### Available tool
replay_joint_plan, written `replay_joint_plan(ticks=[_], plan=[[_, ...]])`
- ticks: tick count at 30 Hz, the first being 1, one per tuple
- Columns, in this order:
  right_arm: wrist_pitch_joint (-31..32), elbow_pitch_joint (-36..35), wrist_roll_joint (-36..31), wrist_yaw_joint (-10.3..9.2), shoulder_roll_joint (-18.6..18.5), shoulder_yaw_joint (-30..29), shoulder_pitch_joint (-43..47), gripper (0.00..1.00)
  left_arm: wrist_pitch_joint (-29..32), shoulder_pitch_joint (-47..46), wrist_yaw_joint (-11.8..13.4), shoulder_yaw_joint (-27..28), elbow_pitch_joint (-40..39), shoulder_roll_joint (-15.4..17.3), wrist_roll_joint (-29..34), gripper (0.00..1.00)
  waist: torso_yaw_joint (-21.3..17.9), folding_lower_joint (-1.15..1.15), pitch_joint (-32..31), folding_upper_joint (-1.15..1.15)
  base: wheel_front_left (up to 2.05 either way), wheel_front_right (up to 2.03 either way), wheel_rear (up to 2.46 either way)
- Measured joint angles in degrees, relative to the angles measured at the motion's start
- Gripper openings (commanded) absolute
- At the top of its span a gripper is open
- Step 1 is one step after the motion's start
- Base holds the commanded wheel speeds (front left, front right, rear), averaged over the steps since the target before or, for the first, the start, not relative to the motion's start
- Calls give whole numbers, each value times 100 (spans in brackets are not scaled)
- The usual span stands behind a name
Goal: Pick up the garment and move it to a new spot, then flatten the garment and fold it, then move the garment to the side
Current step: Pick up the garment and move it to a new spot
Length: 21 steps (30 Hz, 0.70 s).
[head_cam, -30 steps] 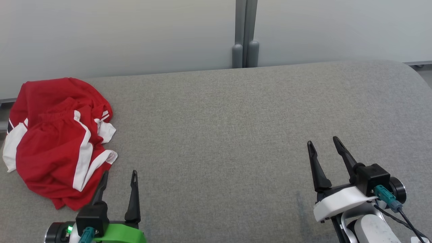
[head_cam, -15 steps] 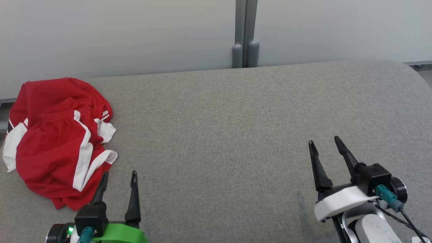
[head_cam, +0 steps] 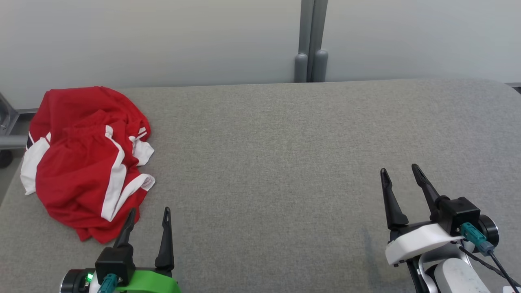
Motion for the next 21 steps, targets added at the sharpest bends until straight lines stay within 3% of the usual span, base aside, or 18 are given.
replay_joint_plan(ticks=[13,21], plan=[[0,35,2,254,20,212,20,100,0,1,5,263,-49,-5,15,100,838,0,-45,0,0,0,0],[-1,83,19,303,45,197,15,100,0,7,7,257,-55,-8,55,100,1436,0,-88,0,0,0,0]])
